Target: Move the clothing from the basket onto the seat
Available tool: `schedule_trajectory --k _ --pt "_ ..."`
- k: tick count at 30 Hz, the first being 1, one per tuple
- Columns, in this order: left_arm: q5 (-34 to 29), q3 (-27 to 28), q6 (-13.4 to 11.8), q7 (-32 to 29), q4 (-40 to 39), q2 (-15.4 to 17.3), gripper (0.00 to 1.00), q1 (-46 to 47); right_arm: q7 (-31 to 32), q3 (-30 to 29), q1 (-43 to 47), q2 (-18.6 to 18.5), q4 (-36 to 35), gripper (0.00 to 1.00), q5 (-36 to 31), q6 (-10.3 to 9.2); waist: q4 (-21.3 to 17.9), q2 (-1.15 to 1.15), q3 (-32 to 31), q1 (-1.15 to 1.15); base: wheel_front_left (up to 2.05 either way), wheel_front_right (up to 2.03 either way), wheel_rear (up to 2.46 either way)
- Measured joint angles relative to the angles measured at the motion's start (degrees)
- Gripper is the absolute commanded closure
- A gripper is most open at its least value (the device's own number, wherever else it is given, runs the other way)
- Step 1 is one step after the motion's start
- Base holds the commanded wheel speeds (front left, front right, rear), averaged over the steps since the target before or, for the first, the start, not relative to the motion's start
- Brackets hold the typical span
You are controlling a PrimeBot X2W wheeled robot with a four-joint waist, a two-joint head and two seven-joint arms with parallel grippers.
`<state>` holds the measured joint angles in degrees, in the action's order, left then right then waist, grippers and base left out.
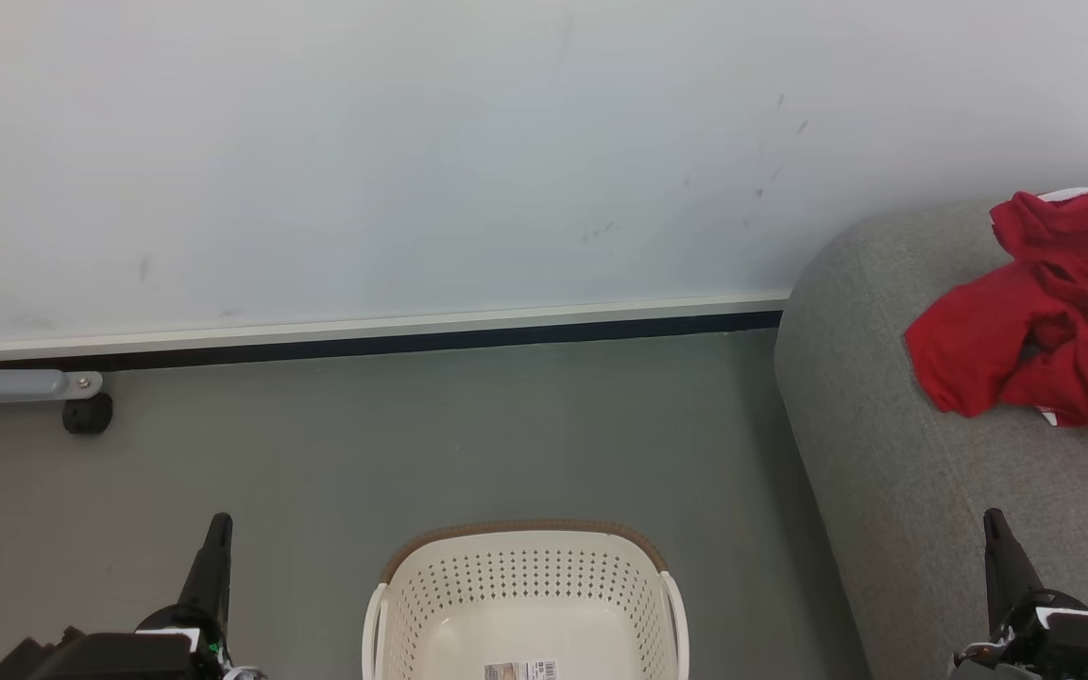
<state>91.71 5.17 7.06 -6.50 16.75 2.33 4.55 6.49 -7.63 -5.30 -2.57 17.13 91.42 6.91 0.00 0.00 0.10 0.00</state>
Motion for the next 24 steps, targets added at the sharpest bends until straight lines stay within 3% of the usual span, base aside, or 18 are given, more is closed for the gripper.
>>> schedule_trajectory --k 24 --pt "0.0 0.0 0.0 0.0 0.1 0.0 1.00 0.0 0.0 0.0 0.0 0.0 0.0 1.00 0.0 0.00 0.0 0.00 0.0 0.00 0.00 0.00 0.00"
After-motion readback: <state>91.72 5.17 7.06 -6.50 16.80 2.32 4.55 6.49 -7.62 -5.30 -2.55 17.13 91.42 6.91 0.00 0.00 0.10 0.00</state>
